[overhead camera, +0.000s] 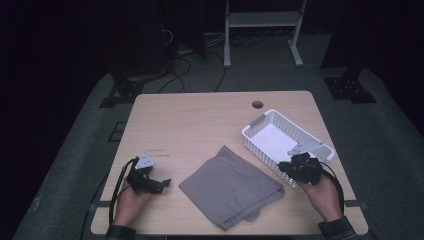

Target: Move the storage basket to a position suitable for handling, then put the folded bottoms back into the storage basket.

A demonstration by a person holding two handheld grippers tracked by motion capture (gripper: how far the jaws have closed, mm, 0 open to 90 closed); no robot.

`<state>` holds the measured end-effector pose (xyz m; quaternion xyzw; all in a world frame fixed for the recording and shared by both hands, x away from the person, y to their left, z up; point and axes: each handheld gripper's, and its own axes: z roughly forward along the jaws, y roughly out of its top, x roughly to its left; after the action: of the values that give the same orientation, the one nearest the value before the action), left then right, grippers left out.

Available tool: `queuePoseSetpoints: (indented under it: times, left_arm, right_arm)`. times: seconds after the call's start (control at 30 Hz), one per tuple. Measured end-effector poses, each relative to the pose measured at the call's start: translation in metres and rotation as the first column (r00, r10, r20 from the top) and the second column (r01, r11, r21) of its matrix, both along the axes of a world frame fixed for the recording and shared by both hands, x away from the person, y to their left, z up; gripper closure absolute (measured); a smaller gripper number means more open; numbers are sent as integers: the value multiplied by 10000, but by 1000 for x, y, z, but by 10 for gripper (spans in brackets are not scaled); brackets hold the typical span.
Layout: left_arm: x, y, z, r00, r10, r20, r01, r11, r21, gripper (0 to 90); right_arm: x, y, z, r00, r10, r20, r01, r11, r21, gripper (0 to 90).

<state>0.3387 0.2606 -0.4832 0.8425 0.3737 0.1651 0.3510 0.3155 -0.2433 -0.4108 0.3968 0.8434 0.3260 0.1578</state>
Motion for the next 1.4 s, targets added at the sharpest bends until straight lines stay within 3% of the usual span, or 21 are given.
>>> queuePoseSetpoints:
  times: [0.2, 0.27, 0.4, 0.57, 0.67, 0.77, 1.03, 1.4]
  left_arm:
    - [0, 0, 0, 10000, -4, -6, 4, 10000, 3, 0]
    - [0, 0, 0, 10000, -2, -4, 2, 10000, -1, 0]
    - [0, 0, 0, 10000, -4, -4, 4, 10000, 2, 0]
    - [0, 0, 0, 10000, -3, -3, 3, 10000, 1, 0]
    - [0, 0, 0, 10000, -9, 9, 9, 10000, 10, 0]
    - [0, 0, 0, 10000, -8, 8, 8, 10000, 6, 0]
    - [-1, 0, 0, 10000, -5, 21, 5, 10000, -2, 0]
    - [-1, 0, 0, 10000, 11, 14, -11, 10000, -19, 0]
  right_arm:
    - [3, 0, 3, 9999, -18, 133, 12, 9990, 446, 477]
    - [3, 0, 3, 9999, 4, 166, -12, 9986, 533, 450]
    - [5, 1, 7, 9997, 98, 223, -116, 9969, 776, 264]
    - [7, 4, 9, 9997, 187, 182, -205, 9942, 1051, 139]
    - [8, 9, 10, 9994, 281, 221, -303, 9938, 1069, 116]
    - [10, 14, 10, 9990, 445, 38, -447, 9936, 1039, 30]
    - [10, 25, 11, 9979, 642, -16, -637, 9927, 1019, 13]
    - [7, 48, 17, 9923, 1216, 240, -1235, 9863, 1093, 13]
